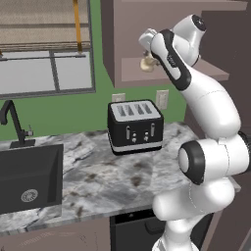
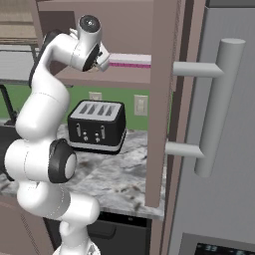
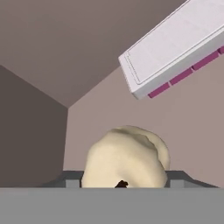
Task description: Pick the candle and candle from the dining table and place them in the open cabinet. Close the cabinet after placing the objects.
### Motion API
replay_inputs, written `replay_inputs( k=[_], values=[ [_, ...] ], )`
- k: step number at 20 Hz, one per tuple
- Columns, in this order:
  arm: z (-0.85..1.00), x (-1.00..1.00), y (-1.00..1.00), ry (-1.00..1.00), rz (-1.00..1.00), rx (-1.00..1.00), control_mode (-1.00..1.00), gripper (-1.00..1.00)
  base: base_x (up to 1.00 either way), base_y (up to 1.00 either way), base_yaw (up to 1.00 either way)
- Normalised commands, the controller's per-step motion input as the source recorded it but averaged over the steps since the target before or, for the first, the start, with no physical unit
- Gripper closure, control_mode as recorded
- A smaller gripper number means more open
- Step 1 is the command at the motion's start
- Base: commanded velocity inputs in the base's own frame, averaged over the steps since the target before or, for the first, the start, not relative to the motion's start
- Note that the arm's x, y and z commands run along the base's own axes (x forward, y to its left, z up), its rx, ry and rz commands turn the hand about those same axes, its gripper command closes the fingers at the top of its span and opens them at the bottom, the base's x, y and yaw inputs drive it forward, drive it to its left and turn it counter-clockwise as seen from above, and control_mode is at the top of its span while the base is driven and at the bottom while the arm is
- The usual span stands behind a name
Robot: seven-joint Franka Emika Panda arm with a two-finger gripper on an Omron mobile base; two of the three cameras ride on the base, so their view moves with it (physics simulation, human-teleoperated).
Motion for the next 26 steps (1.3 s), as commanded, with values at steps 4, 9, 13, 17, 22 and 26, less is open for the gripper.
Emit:
replay_inputs(
  k=[4,9,13,17,22,26],
  values=[
    [-0.15,0.08,0.09,0.01,0.00,0.00,-1.00,1.00,0.00,0.00,0.00],
    [-0.15,0.03,0.06,0.00,0.00,0.00,-1.00,-1.00,0.00,0.00,0.00],
    [-0.10,0.06,0.03,0.00,0.00,0.00,-1.00,-1.00,0.00,0.00,0.00],
    [-0.02,0.00,0.00,0.00,0.00,0.00,-1.00,-1.00,0.00,0.00,0.00],
    [0.00,0.02,0.00,0.00,0.00,0.00,-1.00,-1.00,0.00,0.00,0.00],
    [0.00,0.02,0.00,0.00,0.00,0.00,-1.00,-1.00,0.00,0.00,0.00]
  ],
)
